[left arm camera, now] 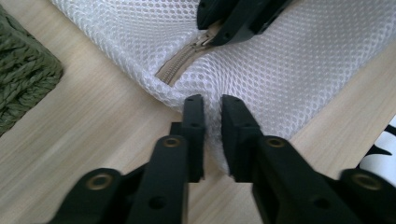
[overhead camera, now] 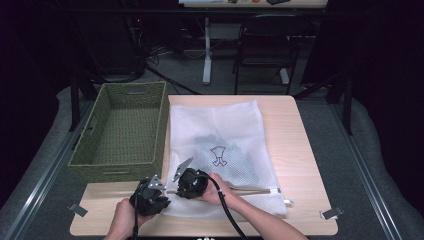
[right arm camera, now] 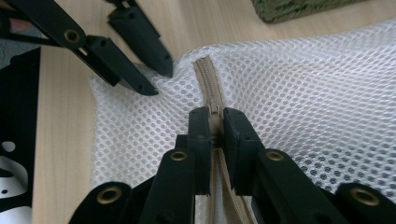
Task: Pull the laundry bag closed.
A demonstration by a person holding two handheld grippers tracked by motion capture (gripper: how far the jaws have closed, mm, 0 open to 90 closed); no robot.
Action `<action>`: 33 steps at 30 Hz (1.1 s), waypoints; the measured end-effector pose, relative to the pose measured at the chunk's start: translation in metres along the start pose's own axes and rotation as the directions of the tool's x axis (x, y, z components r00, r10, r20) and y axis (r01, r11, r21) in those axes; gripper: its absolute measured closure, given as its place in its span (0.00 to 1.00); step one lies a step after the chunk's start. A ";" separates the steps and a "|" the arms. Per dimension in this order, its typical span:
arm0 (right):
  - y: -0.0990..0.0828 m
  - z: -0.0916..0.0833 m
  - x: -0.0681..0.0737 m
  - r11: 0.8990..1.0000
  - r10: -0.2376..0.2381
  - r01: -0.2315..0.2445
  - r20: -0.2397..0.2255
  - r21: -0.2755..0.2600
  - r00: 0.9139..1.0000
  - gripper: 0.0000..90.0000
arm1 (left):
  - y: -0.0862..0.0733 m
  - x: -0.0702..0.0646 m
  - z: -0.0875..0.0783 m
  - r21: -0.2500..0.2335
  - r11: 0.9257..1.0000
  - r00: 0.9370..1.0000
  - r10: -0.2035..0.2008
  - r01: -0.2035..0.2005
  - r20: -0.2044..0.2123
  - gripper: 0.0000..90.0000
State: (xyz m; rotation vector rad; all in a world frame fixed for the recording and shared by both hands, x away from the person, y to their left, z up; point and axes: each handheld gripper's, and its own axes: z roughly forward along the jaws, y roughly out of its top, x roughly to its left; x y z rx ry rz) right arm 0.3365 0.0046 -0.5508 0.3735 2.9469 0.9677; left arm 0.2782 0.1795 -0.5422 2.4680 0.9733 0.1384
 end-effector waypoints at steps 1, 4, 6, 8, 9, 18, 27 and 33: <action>0.000 -0.003 0.001 1.000 0.002 -0.002 0.006 -0.004 1.000 0.91 | 0.000 0.002 0.000 0.001 1.000 1.000 -0.012 0.012 0.012 0.78; 0.002 -0.010 0.007 1.000 -0.015 0.015 0.029 -0.019 0.999 0.91 | 0.002 0.005 0.000 -0.006 0.999 0.999 -0.041 0.041 0.023 0.58; 0.002 -0.016 0.010 0.999 -0.014 0.015 0.042 -0.032 0.999 0.91 | 0.003 0.007 0.002 -0.010 0.997 0.997 -0.076 0.076 0.025 0.48; 0.003 -0.020 0.011 0.999 -0.025 0.027 0.054 -0.039 0.998 0.91 | 0.004 0.012 0.004 -0.009 0.995 0.994 -0.101 0.101 0.042 0.45; 0.002 -0.022 0.012 0.999 -0.028 0.031 0.061 -0.044 0.998 0.91 | 0.003 0.015 0.005 -0.012 0.994 0.992 -0.108 0.109 0.063 0.47; -0.004 -0.020 0.013 0.999 -0.040 0.042 0.095 -0.022 0.995 0.91 | 0.006 0.007 0.003 -0.044 0.997 0.996 -0.063 0.065 0.064 0.93; -0.009 -0.023 0.016 0.999 -0.052 0.054 0.121 -0.009 0.991 0.91 | 0.007 0.007 0.000 -0.068 0.995 0.996 -0.063 0.067 0.067 0.96; -0.012 -0.027 0.018 0.998 -0.069 0.069 0.138 0.008 0.988 0.91 | 0.006 0.007 -0.001 -0.077 0.995 0.995 -0.062 0.067 0.072 0.96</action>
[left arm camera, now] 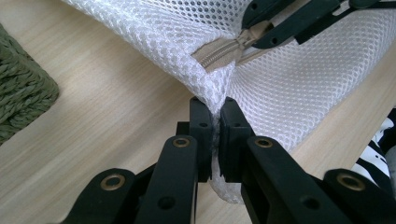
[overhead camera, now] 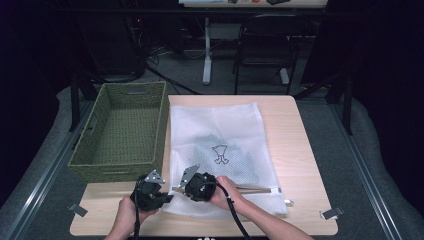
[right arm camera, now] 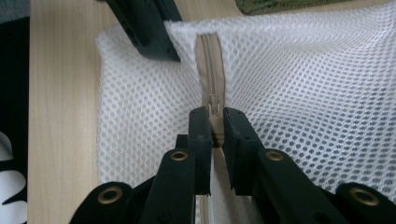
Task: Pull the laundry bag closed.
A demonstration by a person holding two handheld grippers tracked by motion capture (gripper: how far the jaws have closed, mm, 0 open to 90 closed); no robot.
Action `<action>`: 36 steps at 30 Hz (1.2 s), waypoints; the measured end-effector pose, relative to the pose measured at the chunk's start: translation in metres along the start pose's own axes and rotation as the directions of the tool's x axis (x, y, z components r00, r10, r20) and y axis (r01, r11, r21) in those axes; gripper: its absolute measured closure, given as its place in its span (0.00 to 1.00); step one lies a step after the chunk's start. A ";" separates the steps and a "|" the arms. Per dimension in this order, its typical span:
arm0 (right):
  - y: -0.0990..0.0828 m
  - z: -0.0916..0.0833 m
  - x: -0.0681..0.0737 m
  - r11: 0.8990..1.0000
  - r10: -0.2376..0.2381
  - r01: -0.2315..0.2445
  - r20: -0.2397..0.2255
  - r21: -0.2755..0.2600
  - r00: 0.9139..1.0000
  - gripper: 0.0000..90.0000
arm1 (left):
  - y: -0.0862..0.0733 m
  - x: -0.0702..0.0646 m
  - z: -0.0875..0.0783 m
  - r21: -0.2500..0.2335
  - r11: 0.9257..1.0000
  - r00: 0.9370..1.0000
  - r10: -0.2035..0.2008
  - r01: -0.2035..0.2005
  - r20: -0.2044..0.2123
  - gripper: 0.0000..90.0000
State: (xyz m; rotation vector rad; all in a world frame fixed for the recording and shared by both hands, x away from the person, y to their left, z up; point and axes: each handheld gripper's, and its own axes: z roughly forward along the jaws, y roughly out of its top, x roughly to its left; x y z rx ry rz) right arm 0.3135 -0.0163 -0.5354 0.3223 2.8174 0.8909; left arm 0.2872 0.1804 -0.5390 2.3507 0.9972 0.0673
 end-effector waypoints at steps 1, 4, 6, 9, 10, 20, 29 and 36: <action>-0.001 -0.001 0.001 1.000 -0.001 0.001 0.006 0.005 1.000 0.91 | 0.000 0.000 0.000 -0.007 1.000 1.000 -0.015 0.015 0.009 0.96; -0.005 -0.003 0.001 1.000 -0.011 0.011 0.013 0.018 1.000 0.91 | 0.000 0.000 0.000 -0.009 1.000 1.000 -0.012 0.012 0.007 0.96; -0.008 -0.004 0.001 1.000 -0.010 0.010 0.020 0.026 1.000 0.91 | 0.000 0.000 0.000 -0.014 1.000 1.000 -0.014 0.014 0.010 0.96; -0.011 -0.006 0.001 0.999 -0.008 0.007 0.022 0.040 1.000 0.91 | 0.000 0.001 -0.001 -0.012 1.000 1.000 -0.008 0.008 0.006 0.96; -0.012 -0.007 0.001 0.999 -0.011 0.010 0.026 0.048 1.000 0.91 | 0.000 0.001 -0.002 -0.014 1.000 1.000 -0.006 0.006 0.003 0.96; -0.037 -0.030 -0.003 0.995 -0.011 0.004 0.065 0.102 0.998 0.91 | 0.000 0.003 -0.003 -0.015 1.000 1.000 -0.014 0.014 0.001 0.96; -0.056 -0.058 -0.007 0.993 0.004 -0.015 0.099 0.116 0.995 0.91 | 0.001 0.002 -0.002 -0.010 1.000 1.000 -0.015 0.015 0.004 0.96; -0.064 -0.068 -0.008 0.993 0.011 -0.023 0.112 0.113 0.994 0.91 | 0.001 0.002 -0.002 -0.007 1.000 1.000 -0.013 0.013 0.004 0.96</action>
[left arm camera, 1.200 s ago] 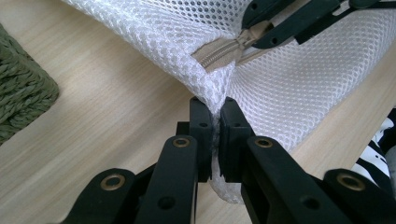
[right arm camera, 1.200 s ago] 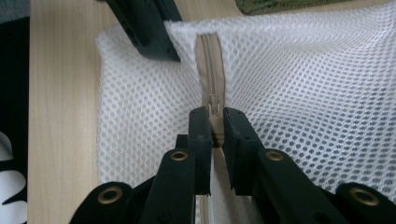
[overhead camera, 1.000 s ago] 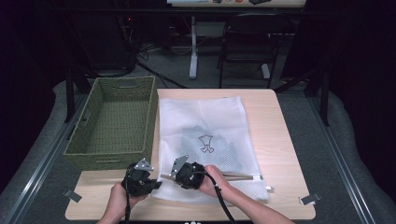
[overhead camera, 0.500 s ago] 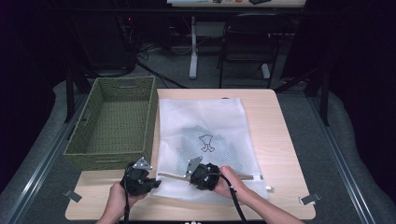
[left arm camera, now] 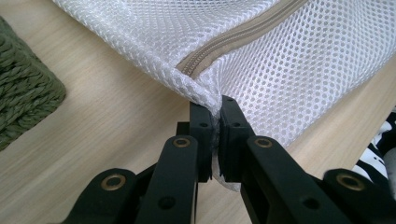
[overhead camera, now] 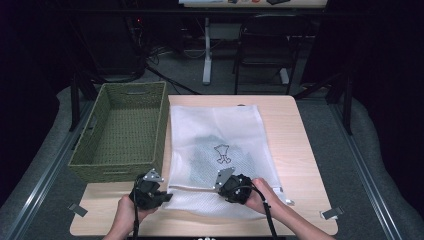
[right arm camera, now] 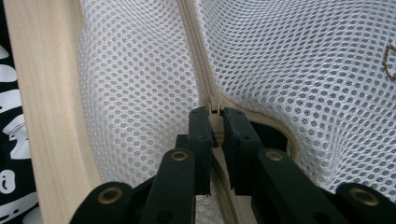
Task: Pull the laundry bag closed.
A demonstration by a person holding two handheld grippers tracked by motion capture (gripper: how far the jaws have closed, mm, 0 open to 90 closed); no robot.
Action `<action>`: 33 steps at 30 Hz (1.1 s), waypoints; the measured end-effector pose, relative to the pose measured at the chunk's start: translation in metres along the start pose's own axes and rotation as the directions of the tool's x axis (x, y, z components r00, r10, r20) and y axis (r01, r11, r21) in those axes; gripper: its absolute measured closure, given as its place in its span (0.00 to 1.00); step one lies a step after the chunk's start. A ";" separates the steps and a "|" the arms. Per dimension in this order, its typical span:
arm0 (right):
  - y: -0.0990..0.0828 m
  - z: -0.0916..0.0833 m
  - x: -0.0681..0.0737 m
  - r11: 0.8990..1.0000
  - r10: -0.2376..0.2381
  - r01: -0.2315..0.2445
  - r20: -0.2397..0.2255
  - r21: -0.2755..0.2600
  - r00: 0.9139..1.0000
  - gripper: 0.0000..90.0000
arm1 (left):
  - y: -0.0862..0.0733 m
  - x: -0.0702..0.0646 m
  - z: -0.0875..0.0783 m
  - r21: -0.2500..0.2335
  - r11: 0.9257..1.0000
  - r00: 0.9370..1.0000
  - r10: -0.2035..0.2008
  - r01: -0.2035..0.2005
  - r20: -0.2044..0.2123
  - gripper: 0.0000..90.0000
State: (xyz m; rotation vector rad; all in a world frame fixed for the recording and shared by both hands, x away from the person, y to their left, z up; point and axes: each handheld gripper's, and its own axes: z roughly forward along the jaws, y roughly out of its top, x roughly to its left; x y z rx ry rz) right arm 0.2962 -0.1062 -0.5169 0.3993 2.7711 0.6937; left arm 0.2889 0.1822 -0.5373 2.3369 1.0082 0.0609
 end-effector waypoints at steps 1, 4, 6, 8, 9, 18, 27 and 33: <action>-0.001 -0.001 0.000 1.000 0.000 0.000 0.001 -0.002 1.000 0.91 | 0.000 -0.001 0.000 -0.004 1.000 1.000 -0.006 0.006 -0.003 0.96; -0.005 -0.004 -0.001 1.000 0.005 -0.005 0.011 0.000 1.000 0.91 | 0.000 0.001 0.000 0.004 1.000 1.000 0.000 0.000 -0.005 0.96; -0.008 -0.006 -0.002 1.000 0.000 0.000 0.020 0.005 1.000 0.91 | -0.001 0.001 0.000 0.006 1.000 1.000 -0.006 0.006 -0.009 0.96; -0.013 -0.009 -0.004 1.000 0.018 -0.018 0.026 0.010 1.000 0.91 | -0.001 0.003 0.000 0.007 1.000 1.000 -0.005 0.005 -0.008 0.96; -0.016 -0.010 -0.005 1.000 0.015 -0.016 0.030 0.012 0.999 0.91 | -0.001 0.003 0.001 0.009 1.000 1.000 -0.006 0.006 -0.007 0.96; -0.038 -0.021 -0.012 0.998 0.060 -0.062 0.058 0.031 0.997 0.91 | -0.001 0.004 0.001 0.018 1.000 1.000 -0.006 0.006 -0.014 0.96; -0.075 -0.036 -0.024 0.993 0.112 -0.116 0.091 0.038 0.989 0.91 | -0.002 0.005 0.002 0.027 1.000 1.000 -0.011 0.011 -0.016 0.96; -0.107 -0.044 -0.032 0.981 0.166 -0.178 0.136 0.077 0.977 0.91 | -0.003 0.006 0.002 0.031 0.999 1.000 -0.015 0.015 -0.021 0.96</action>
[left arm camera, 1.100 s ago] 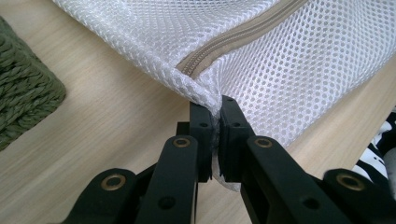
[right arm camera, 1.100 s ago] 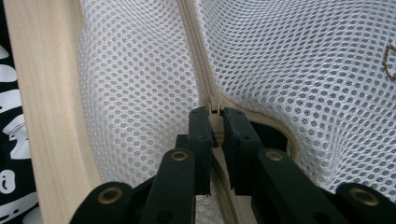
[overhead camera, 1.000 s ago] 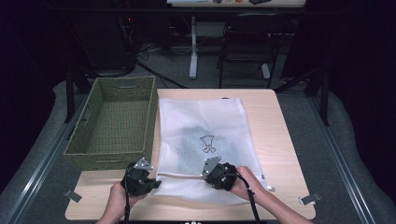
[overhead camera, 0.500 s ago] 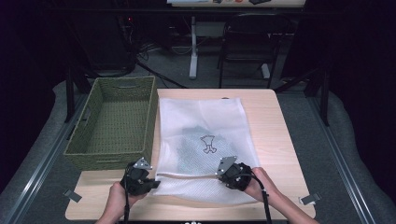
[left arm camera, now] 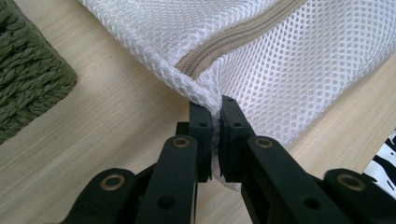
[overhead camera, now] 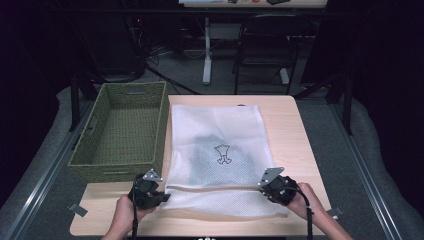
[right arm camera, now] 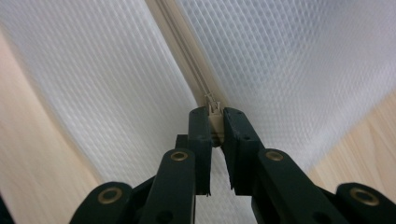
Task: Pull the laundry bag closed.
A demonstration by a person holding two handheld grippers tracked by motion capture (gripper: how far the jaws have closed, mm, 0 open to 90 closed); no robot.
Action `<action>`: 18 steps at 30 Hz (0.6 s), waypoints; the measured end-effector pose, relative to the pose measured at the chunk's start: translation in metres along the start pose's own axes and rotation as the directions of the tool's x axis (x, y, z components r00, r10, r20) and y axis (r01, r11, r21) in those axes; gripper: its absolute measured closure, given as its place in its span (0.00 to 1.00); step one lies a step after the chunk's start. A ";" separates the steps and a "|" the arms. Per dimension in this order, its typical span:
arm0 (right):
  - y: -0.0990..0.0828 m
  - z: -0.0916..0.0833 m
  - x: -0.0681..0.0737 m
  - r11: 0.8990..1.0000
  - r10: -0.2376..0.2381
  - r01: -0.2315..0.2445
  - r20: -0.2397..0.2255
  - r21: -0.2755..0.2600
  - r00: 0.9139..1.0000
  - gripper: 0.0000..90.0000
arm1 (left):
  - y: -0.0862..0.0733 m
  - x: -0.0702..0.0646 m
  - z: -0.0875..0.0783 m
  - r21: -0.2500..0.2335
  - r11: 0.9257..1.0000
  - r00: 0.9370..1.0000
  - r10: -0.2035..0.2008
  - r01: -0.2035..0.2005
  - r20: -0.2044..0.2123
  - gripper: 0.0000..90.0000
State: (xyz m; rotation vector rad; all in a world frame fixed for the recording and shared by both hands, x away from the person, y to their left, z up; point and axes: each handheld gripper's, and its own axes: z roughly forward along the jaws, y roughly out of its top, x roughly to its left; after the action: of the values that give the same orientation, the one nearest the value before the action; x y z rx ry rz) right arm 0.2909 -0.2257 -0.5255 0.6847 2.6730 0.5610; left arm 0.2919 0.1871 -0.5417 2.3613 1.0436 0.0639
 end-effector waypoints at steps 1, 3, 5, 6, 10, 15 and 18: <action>-0.005 0.000 -0.003 1.000 0.008 -0.008 0.002 0.005 1.000 0.91 | 0.000 0.000 0.000 0.001 1.000 1.000 0.000 0.000 -0.001 0.96; -0.019 0.000 -0.011 0.998 0.045 -0.045 0.017 0.031 0.999 0.91 | 0.000 0.000 0.000 0.002 1.000 1.000 0.000 0.000 -0.001 0.96; -0.030 0.002 -0.016 0.996 0.064 -0.066 0.029 0.054 0.997 0.91 | 0.000 0.001 0.000 0.004 1.000 1.000 -0.001 0.001 -0.003 0.96; -0.035 0.003 -0.018 0.995 0.081 -0.083 0.033 0.063 0.996 0.91 | 0.000 0.001 0.000 0.004 1.000 1.000 -0.002 0.002 -0.003 0.96; -0.044 0.006 -0.021 0.992 0.115 -0.116 0.020 0.048 0.993 0.91 | 0.001 0.001 0.001 0.007 1.000 1.000 0.005 -0.005 -0.005 0.96; -0.045 0.007 -0.022 0.984 0.172 -0.171 -0.006 0.041 0.985 0.81 | 0.002 0.001 0.001 0.029 1.000 1.000 -0.008 0.008 0.025 0.83; -0.046 0.003 -0.023 0.981 0.194 -0.196 -0.084 -0.010 0.977 0.56 | 0.003 -0.001 -0.005 0.016 1.000 0.999 -0.002 0.002 0.036 0.54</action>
State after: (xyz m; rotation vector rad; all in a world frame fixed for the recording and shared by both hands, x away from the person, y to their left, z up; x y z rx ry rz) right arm 0.2938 -0.2734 -0.5438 0.9456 2.6894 0.6765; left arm 0.2920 0.1873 -0.5359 2.3670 1.0327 0.0117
